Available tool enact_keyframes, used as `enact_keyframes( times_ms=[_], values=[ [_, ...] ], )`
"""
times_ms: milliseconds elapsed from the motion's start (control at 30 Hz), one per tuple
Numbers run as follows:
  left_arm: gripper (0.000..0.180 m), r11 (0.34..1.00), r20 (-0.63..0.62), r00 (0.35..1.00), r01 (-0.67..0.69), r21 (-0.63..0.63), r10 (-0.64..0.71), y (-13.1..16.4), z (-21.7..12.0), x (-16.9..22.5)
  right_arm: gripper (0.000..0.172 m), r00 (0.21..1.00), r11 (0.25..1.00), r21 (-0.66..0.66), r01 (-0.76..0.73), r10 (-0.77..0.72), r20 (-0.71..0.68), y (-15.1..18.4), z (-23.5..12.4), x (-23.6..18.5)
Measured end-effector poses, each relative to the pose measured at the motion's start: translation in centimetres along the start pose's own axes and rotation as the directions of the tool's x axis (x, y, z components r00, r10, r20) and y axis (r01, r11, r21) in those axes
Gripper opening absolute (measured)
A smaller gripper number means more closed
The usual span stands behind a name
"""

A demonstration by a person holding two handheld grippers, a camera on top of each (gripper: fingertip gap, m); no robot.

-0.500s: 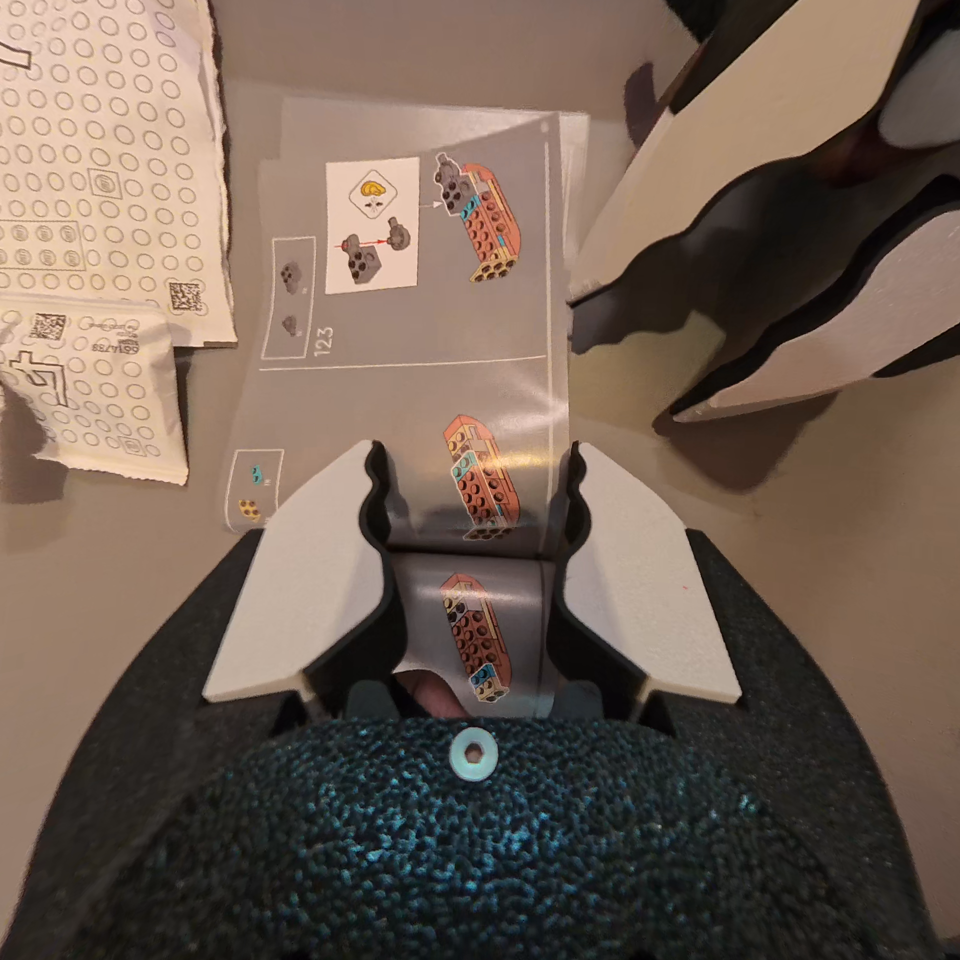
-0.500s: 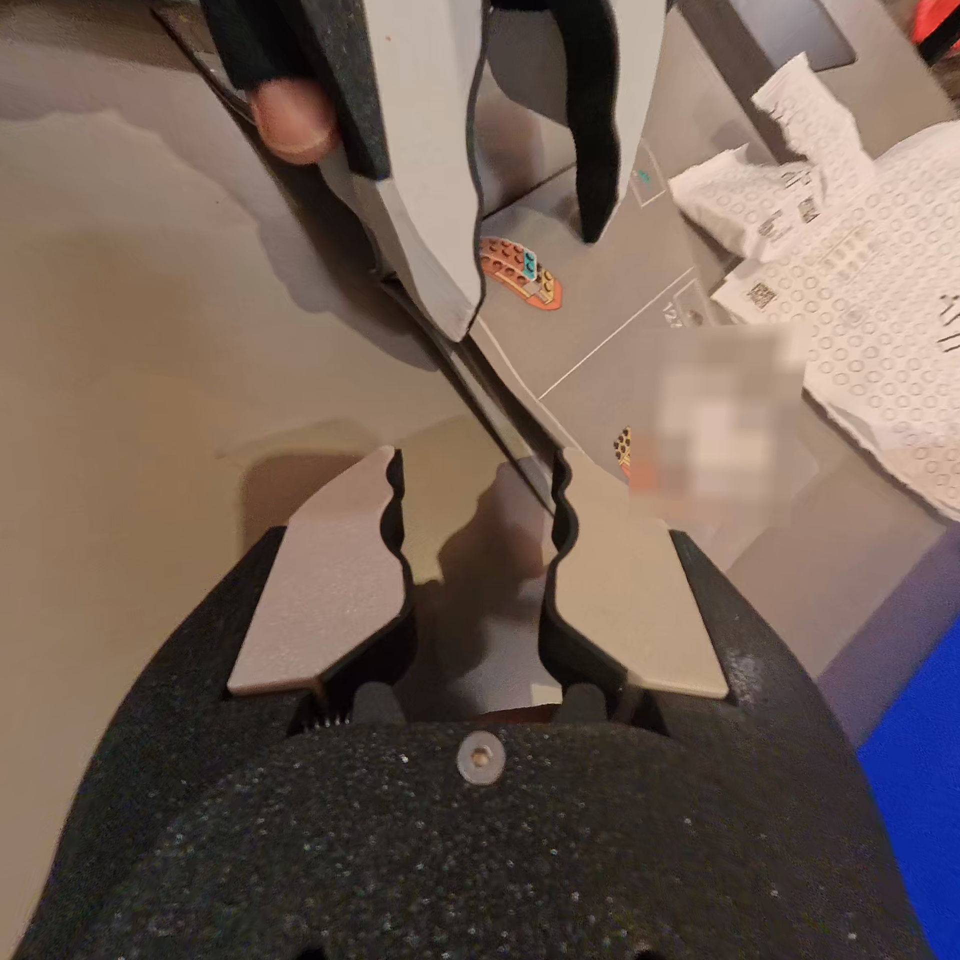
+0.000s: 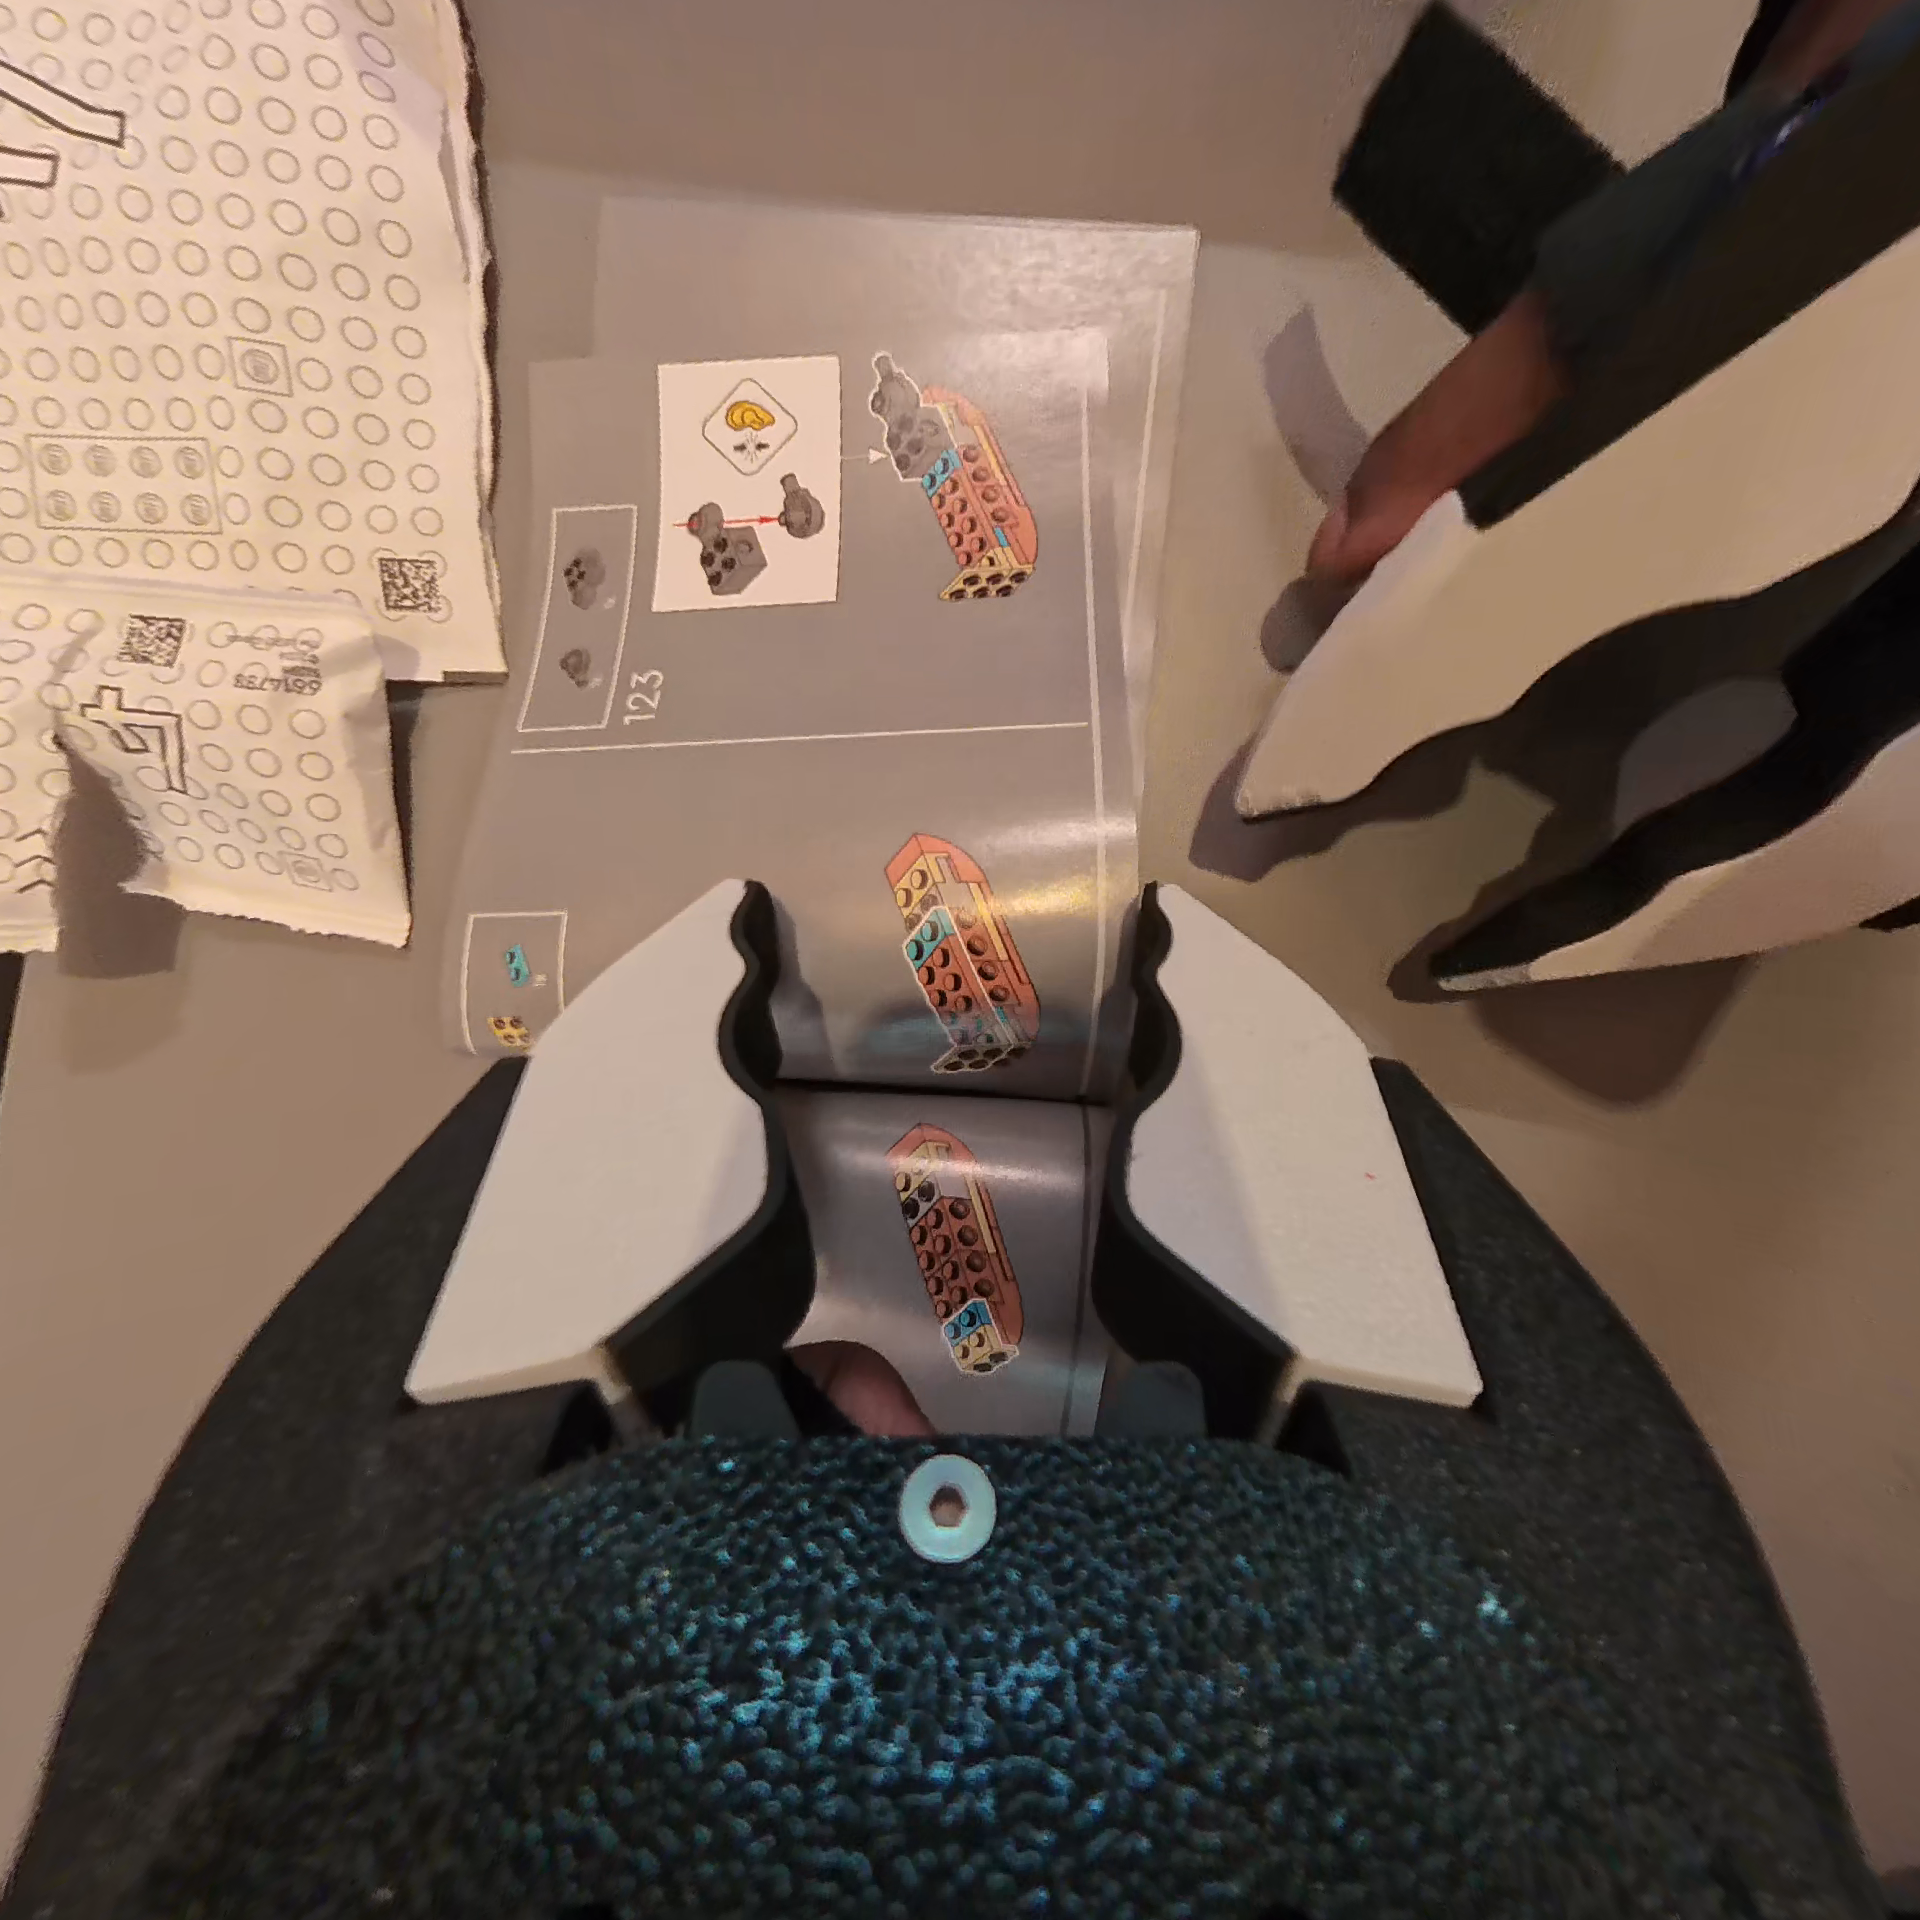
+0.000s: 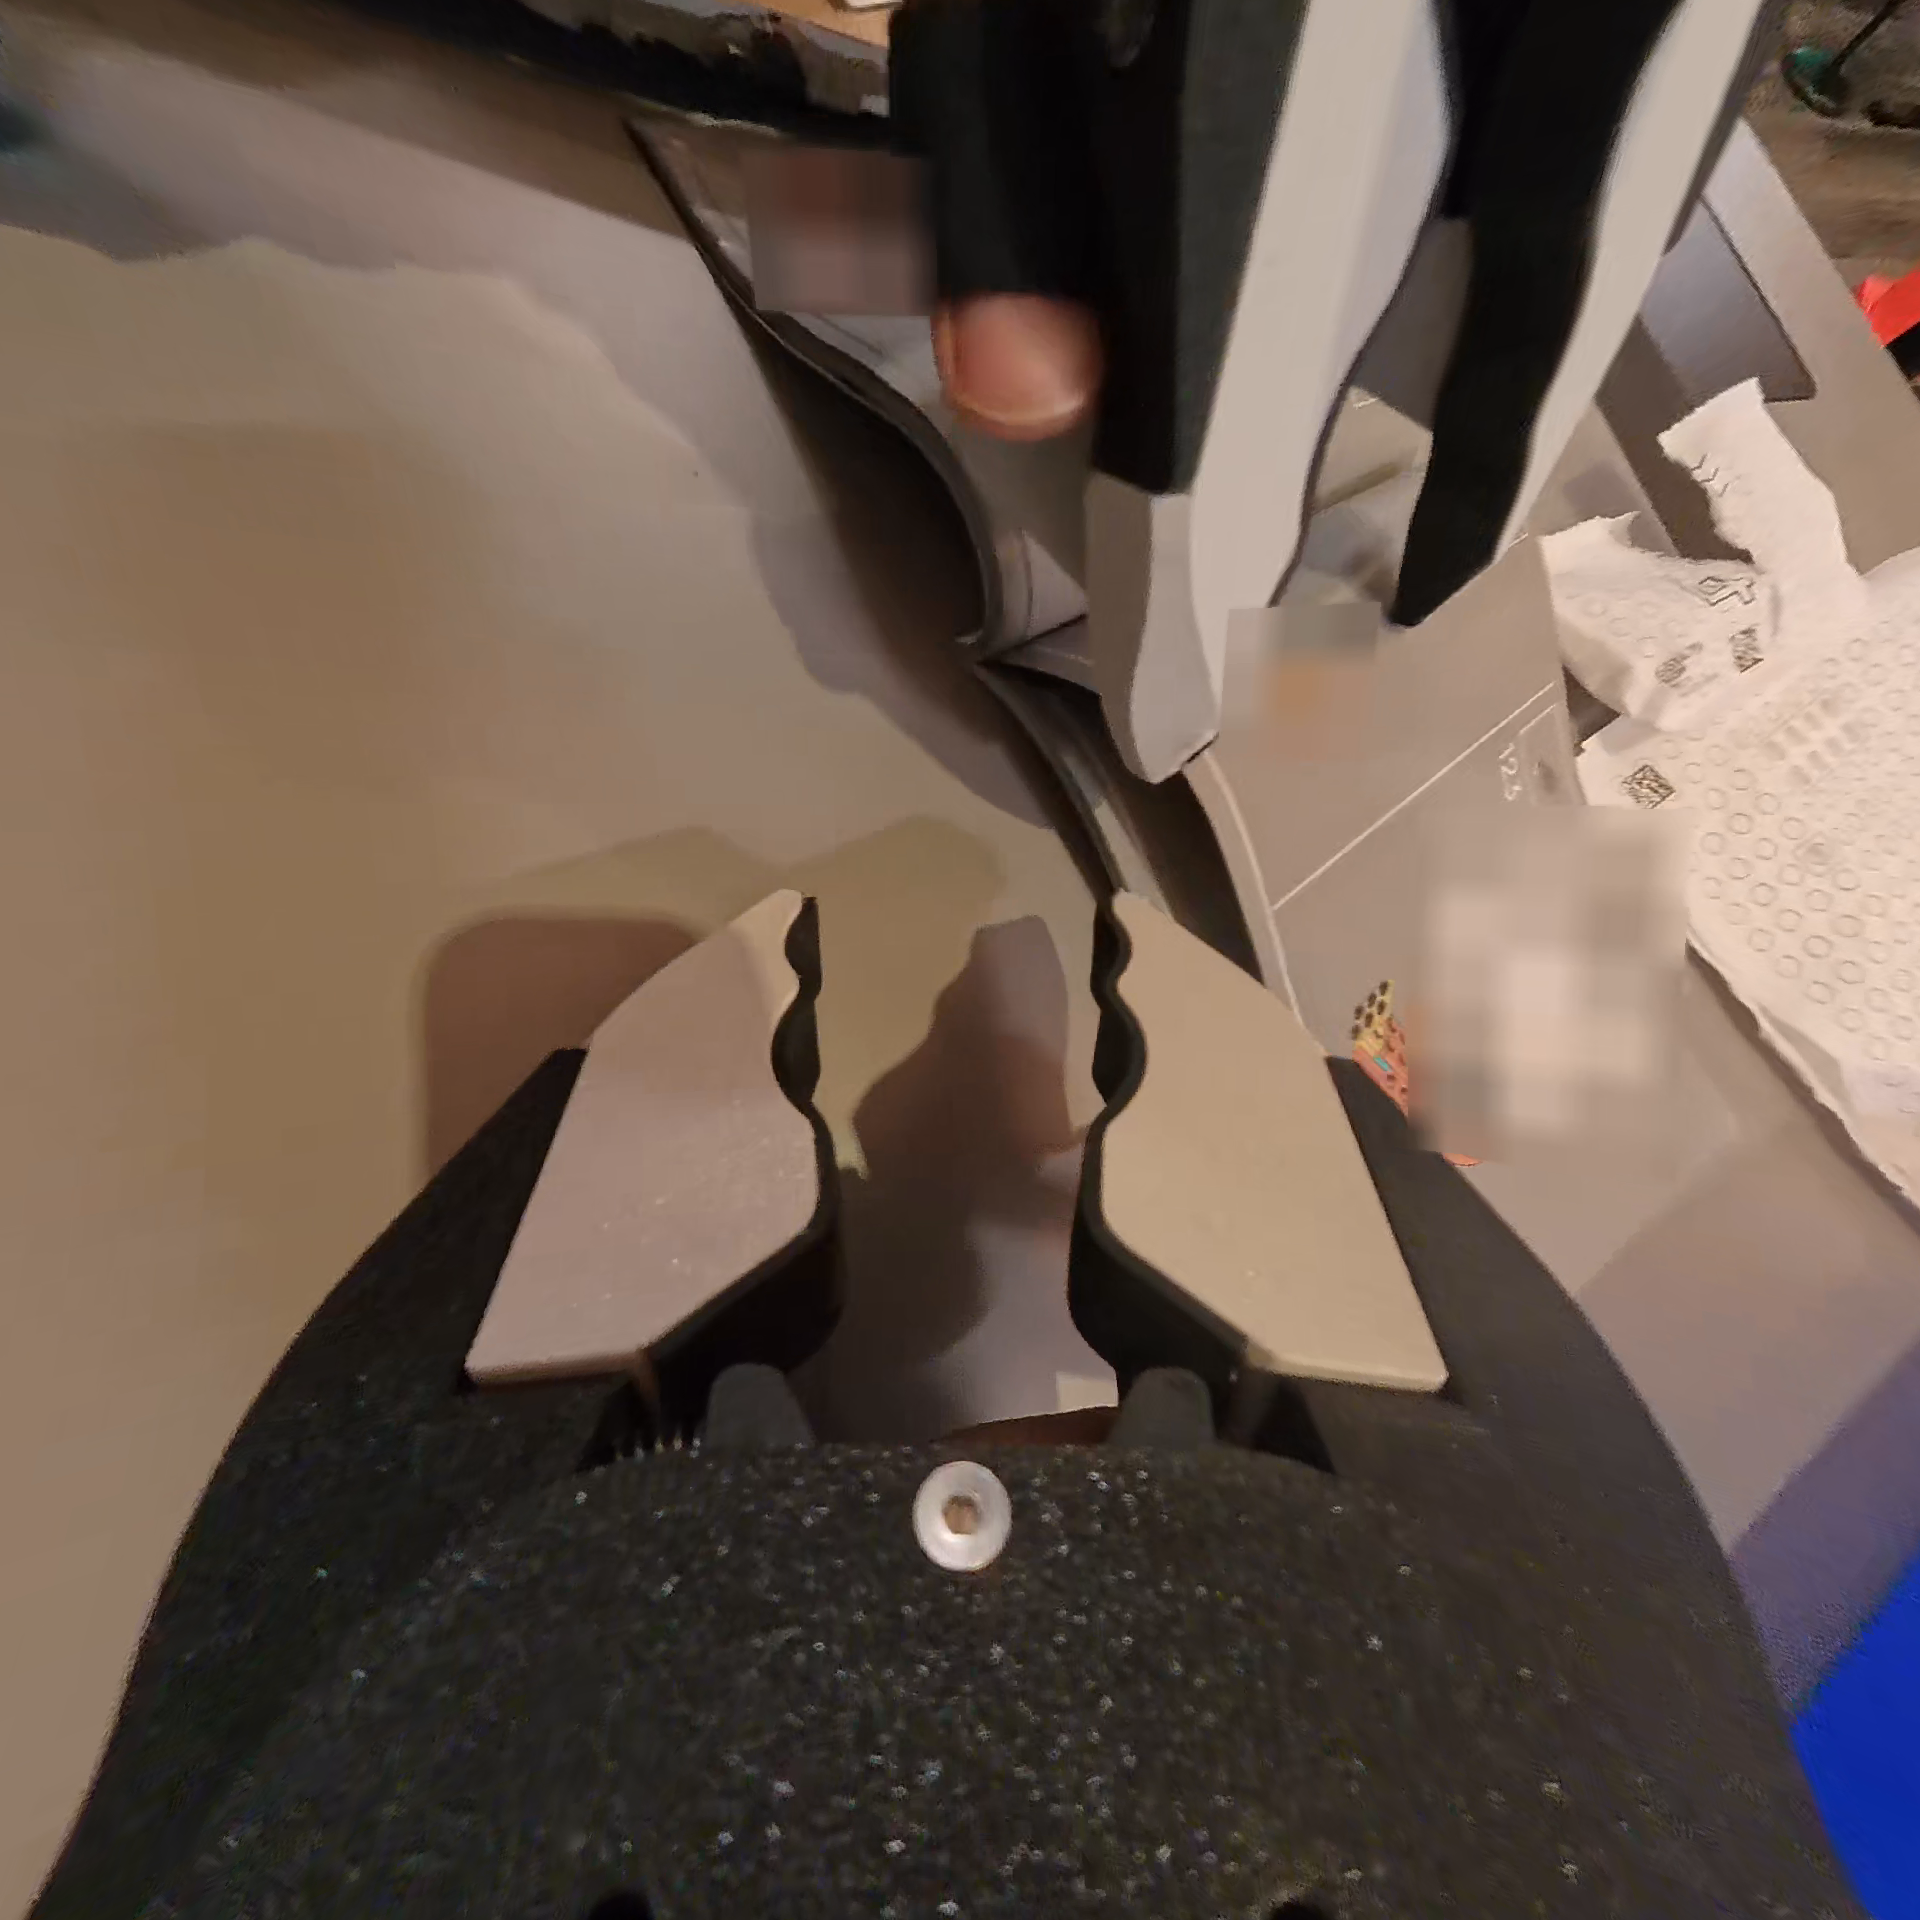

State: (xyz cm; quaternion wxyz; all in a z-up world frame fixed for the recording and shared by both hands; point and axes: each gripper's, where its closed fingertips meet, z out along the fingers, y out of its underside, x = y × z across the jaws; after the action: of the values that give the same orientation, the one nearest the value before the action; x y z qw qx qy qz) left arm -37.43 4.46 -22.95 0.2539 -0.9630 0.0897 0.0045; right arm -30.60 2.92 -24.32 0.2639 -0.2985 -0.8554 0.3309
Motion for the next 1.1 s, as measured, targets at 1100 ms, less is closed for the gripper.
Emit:
enact_keyframes(
  times_ms=[1100],
  values=[
    [0.062, 0.983, 0.177, 0.981, 0.043, 0.181, -0.076, 0.0, -10.6, -3.3, 0.048, 0.928, 0.967, 0.059, 0.25, -0.221, -0.3, -7.7, 0.7, 2.0]
  ],
)
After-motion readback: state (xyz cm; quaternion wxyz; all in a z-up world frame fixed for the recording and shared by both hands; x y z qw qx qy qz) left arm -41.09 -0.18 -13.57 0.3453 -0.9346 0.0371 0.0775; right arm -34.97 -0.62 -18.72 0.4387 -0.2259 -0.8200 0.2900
